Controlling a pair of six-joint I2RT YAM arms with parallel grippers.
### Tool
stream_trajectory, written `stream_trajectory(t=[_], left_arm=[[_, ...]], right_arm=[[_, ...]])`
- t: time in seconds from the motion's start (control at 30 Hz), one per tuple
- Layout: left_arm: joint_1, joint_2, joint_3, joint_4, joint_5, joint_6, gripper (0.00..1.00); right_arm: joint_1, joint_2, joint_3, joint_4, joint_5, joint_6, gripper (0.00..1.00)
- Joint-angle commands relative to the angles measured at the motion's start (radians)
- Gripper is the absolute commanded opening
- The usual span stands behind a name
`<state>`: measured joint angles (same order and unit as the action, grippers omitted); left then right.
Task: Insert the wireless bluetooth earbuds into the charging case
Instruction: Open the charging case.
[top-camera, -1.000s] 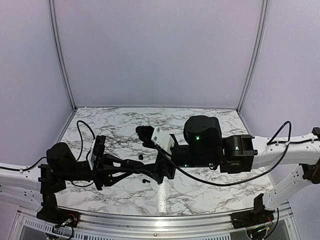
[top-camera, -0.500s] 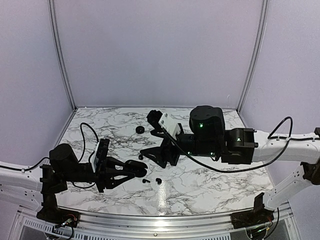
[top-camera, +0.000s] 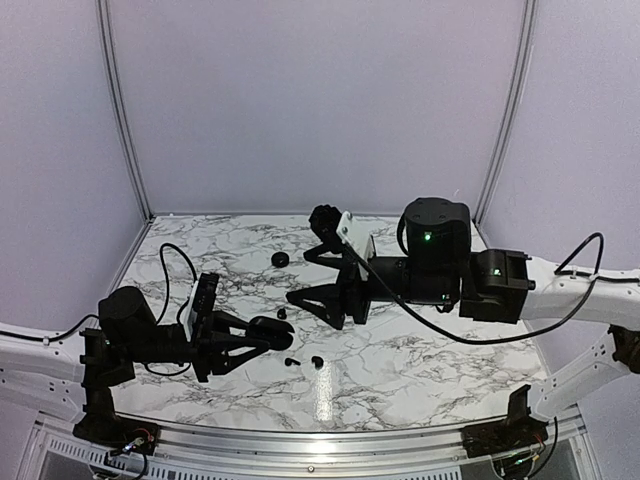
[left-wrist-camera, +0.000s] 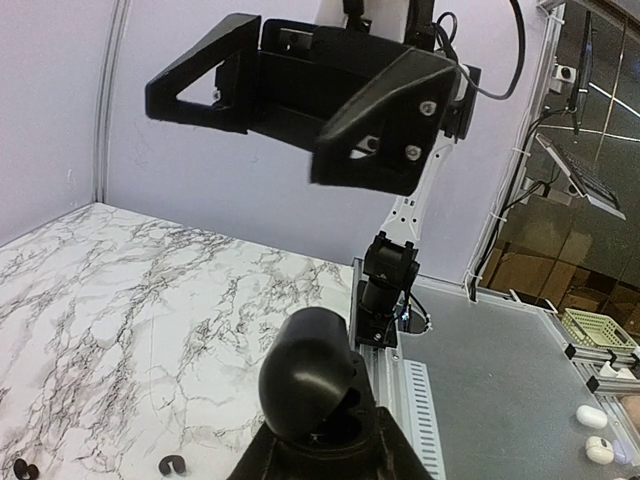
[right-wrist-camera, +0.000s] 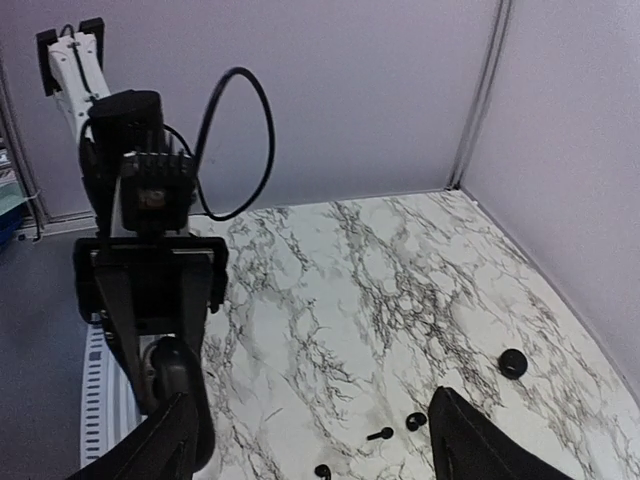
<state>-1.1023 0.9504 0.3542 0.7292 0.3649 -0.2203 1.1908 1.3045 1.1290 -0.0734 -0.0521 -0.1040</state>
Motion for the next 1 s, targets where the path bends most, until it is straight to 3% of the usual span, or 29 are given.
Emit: stream_trajectory(t=[0.0,0.3,0.7,0.97], left_arm=[[0.005,-0.003,0.002,0.030,0.001,-0.010,0.00],[0.005,-0.041,-0.001,0.030,0.013,0.000,0.00],[0.005,-0.046,-0.007,0.030,0.050,0.029,0.00],[0.005,-0.063,-0.018,0.030,0.011,0.028,0.00]], right_arm=[[0.001,0.020,0.035,-0.001,-0.201,-0.016,0.79],[0.003,0.112,0.084,-0.012,-0.291,-0.008,0.77],[0.001,0.128,0.099,-0.036,-0.136,0.006,0.75],[0.001,0.128,0.105,-0.042,-0.169,-0.009,0.75]])
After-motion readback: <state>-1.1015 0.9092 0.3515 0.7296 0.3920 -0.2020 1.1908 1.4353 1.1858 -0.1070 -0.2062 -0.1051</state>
